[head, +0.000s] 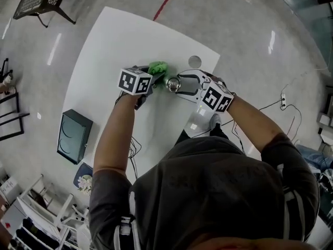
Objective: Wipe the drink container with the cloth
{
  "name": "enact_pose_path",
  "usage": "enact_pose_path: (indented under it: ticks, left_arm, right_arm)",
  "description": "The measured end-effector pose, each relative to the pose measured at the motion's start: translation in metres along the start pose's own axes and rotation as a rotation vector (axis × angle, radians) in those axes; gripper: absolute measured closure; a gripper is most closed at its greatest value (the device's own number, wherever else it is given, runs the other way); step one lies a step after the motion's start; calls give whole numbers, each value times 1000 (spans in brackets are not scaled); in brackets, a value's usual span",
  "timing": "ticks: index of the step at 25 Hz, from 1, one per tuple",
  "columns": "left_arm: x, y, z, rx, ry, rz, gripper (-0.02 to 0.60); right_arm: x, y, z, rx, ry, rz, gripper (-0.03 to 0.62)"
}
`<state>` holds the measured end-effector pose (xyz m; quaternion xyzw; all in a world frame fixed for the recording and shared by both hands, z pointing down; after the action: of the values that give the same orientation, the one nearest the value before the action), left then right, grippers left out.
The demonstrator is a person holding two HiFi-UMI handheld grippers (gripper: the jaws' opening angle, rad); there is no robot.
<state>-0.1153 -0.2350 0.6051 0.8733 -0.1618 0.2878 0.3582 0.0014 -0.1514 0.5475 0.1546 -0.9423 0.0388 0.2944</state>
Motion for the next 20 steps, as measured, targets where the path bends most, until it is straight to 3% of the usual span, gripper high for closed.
enact_pose_path:
  ticks: [6,9,14,20]
  left_arm:
    - [-60,-29,-28,-96,-179,74,456]
    - [-77,-51,-55,-177,-257,120,456]
    - [-68,-86,-89,-291,-341,149,454]
    - [-47,-94,-92,-328,-418,219,454]
  right_arm:
    - [0,-2,4,-60,39,49,338]
    - [1,-4,6,-146,99,102,330]
    - [6,-10,8,-336,171,212,271]
    - [24,-15,13,-485,199,235,292]
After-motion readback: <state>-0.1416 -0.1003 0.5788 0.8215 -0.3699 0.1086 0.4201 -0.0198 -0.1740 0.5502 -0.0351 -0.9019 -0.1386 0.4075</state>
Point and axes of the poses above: the fingertips, and each gripper's own axes: x forward along the fingers, y to its left, z out of its top, the point moved 6 cm from there along -x, backward along the fingers, and after that the axes turned 3 degrees about -y, right-handed, at the moved point
